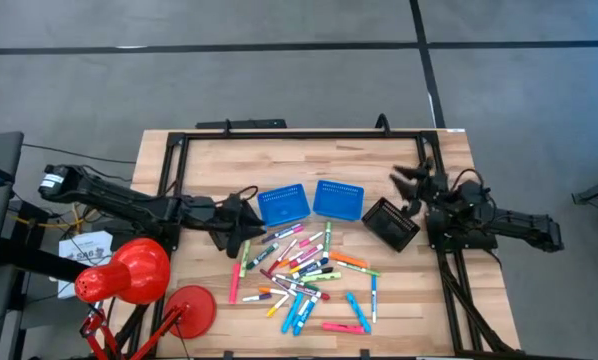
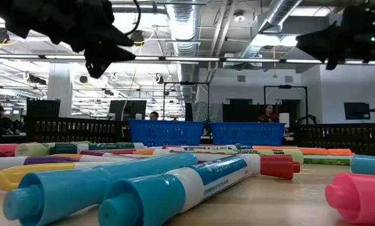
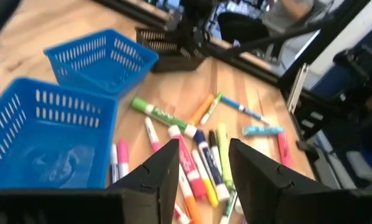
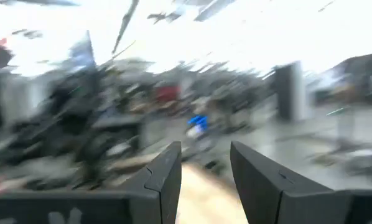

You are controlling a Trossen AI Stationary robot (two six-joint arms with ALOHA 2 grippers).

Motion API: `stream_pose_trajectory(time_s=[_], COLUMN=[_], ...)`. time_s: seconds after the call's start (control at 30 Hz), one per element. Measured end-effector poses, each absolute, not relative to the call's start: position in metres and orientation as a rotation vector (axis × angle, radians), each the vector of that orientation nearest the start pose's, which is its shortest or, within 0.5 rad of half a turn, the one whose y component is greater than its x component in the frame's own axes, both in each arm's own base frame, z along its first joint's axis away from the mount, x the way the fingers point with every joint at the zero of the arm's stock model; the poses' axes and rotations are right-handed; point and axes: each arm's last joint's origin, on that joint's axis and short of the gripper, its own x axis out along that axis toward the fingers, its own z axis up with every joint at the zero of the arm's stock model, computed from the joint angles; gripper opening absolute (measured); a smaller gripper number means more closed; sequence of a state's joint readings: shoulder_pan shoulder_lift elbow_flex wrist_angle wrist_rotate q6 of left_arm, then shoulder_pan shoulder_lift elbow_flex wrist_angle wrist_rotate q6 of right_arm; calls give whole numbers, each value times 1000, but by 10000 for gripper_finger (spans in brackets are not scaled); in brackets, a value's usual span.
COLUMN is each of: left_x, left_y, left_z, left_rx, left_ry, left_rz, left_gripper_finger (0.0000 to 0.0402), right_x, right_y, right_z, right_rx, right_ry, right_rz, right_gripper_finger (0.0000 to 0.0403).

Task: Pick & Place Markers
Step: Put the purple water marker into the left black bin

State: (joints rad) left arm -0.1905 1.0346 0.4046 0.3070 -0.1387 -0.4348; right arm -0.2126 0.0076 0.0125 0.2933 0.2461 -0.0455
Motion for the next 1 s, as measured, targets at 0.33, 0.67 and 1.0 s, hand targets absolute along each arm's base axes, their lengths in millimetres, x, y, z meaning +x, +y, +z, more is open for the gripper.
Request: stream_pose_trajectory(time_s=[0.33,0.67,1.0], left_x=[224,245,246], left_y=[-40,-54,-109], left_z=[205,203,177], left_rx=[-322,-266,-232], left_ry=[349,398,546], left_rz=[21,-18,-218], left_gripper_finger=[136,136,136], right_x=[91,126,186], right_y=[-22,-9,8], right_z=[205,216,229], right_rx=[133,160,153], right_ry=[-415,-275,-46], right_rz=[-274,-77,-67], right_gripper_finger=[130,130,130])
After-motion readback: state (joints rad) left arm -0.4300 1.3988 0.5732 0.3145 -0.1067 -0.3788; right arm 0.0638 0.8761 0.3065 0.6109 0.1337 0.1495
